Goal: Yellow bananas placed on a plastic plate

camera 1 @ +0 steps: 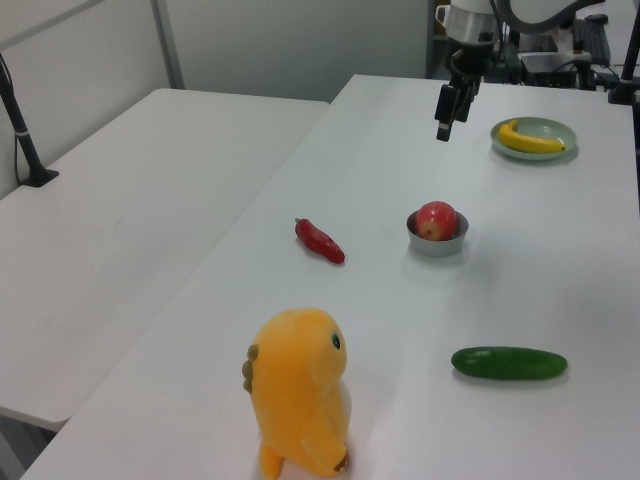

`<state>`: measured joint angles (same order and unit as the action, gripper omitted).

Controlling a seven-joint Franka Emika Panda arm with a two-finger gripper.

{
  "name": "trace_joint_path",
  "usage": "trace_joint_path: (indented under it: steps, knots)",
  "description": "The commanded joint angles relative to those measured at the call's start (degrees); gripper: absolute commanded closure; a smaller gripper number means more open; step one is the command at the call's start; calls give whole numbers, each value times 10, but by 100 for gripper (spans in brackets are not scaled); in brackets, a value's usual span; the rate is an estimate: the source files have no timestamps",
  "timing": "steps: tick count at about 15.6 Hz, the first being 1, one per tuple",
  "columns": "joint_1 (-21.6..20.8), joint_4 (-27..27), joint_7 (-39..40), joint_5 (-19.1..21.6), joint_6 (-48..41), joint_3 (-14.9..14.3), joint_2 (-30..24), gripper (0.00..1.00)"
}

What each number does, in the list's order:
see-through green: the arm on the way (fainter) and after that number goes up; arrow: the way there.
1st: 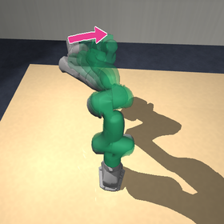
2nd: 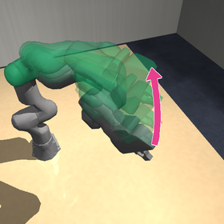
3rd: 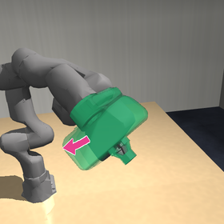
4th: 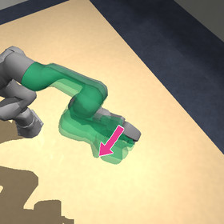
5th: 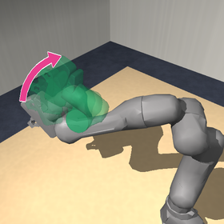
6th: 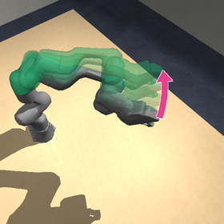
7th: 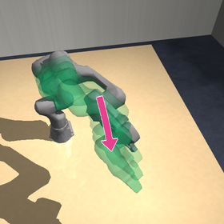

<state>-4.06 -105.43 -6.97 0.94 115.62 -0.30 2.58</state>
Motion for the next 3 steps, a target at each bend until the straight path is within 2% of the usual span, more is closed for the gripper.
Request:
trace_joint_path:
  steps: [1, 3]
  knots:
    - [-15, -8, 12, -2, -19, -18, -13, 0]
    - [-13, -8, 8, -5, -19, -17, -13, 0]
